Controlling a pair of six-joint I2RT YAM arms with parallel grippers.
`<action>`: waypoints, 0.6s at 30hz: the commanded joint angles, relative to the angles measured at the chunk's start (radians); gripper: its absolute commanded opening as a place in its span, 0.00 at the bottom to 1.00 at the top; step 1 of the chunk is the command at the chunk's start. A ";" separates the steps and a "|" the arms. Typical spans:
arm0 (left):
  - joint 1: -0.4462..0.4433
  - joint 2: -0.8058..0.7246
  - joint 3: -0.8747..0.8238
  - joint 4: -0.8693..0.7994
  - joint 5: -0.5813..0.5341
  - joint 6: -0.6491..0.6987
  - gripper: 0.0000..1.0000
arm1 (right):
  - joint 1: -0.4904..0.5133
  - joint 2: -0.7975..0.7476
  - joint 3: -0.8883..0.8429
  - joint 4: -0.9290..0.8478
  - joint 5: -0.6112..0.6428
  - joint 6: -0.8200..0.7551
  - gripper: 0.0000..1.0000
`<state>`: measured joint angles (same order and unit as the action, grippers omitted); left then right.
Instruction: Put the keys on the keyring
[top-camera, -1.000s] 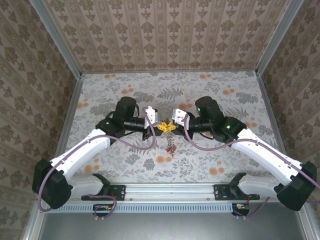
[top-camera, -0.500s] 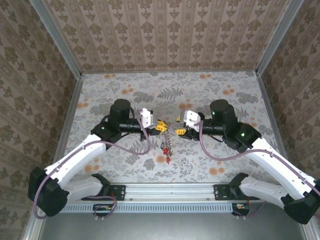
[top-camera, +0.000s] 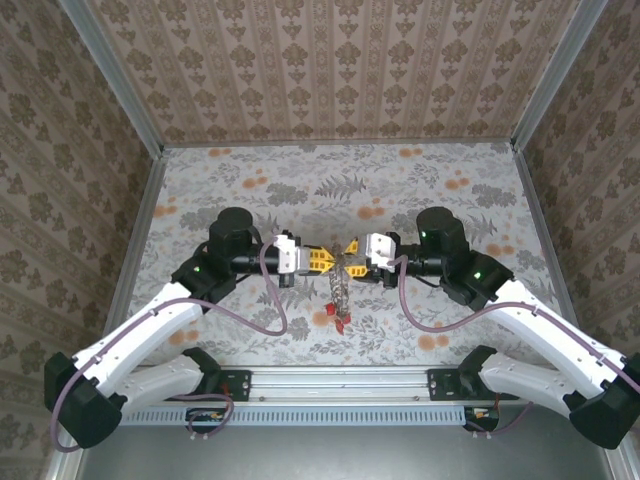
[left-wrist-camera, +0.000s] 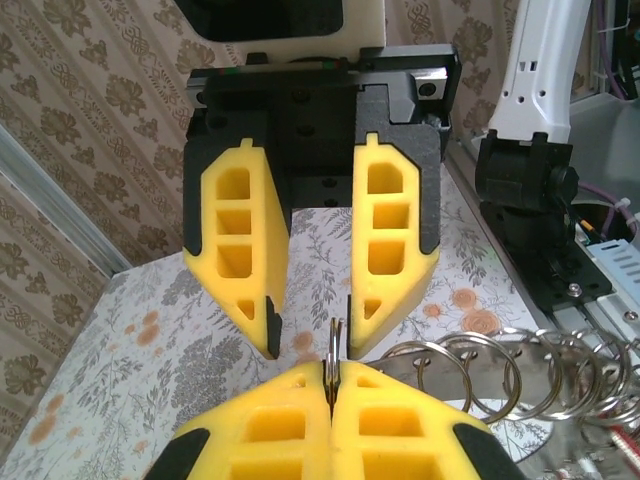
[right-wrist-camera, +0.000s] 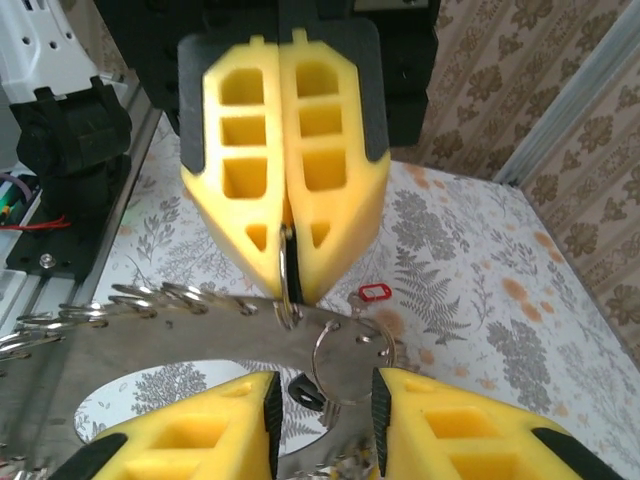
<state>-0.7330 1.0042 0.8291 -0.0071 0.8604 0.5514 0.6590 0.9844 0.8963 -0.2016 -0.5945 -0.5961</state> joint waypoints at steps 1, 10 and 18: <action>-0.005 0.005 0.004 0.039 0.022 0.036 0.00 | 0.010 0.001 -0.006 0.043 -0.047 0.002 0.32; -0.005 0.028 0.001 0.063 0.009 0.006 0.00 | 0.016 0.012 -0.023 0.052 -0.046 0.017 0.26; -0.017 0.031 -0.006 0.079 -0.017 -0.004 0.00 | 0.016 0.008 -0.065 0.146 0.042 0.025 0.10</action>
<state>-0.7387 1.0389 0.8280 0.0090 0.8360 0.5537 0.6685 0.9924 0.8448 -0.1104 -0.5892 -0.5758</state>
